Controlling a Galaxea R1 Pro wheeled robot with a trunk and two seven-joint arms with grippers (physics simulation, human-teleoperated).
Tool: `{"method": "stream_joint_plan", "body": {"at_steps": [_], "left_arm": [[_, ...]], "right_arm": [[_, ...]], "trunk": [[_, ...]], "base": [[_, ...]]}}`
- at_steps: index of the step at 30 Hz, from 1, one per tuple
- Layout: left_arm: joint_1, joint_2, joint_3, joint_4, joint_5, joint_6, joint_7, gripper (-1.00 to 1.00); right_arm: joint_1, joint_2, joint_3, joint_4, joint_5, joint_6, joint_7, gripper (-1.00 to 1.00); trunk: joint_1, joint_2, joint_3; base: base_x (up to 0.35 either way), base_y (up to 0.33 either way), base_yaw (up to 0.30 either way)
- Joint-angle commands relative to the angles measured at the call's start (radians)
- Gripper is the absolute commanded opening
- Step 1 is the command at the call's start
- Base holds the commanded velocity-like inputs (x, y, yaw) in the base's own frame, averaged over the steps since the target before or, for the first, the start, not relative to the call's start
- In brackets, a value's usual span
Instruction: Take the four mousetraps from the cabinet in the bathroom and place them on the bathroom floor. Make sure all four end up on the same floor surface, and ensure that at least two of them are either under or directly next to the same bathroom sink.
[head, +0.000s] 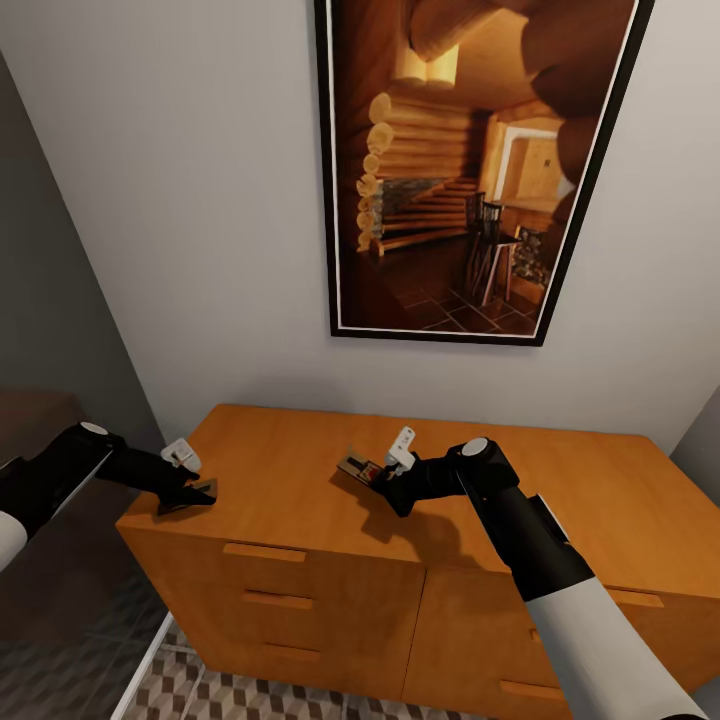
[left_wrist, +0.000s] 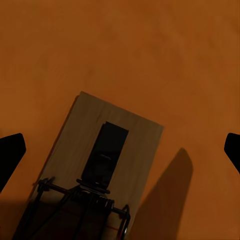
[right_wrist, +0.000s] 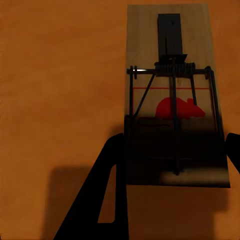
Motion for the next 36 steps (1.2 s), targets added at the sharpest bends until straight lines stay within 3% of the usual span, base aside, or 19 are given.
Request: {"method": "stream_joint_plan", "body": {"at_steps": [1, 15, 24, 36], "left_arm": [[-0.001, 0.001, -0.005, -0.003, 0.001, 0.009, -0.002, 1.00], [-0.001, 0.011, -0.006, -0.012, 0.000, 0.009, -0.003, 1.00], [-0.001, 0.030, -0.006, -0.012, -0.025, 0.011, -0.006, 1.00], [-0.001, 0.034, -0.006, -0.008, -0.032, 0.011, -0.006, 1.00]], "right_arm": [[-0.001, 0.001, -0.001, -0.001, 0.006, 0.008, 0.009, -1.00], [0.000, 0.001, -0.001, -0.001, 0.006, 0.008, 0.008, -1.00], [0.000, 0.001, -0.001, -0.001, 0.006, 0.008, 0.008, -1.00], [0.000, 0.001, -0.001, -0.001, 0.006, 0.008, 0.008, -1.00]], "trunk": [[0.000, -0.001, -0.001], [0.000, -0.001, -0.001], [0.000, -0.001, -0.001], [0.000, -0.001, -0.001]], "base": [[0.000, 0.000, 0.000], [0.000, 0.000, 0.000], [0.000, 0.000, 0.000], [0.000, 0.000, 0.000]]}}
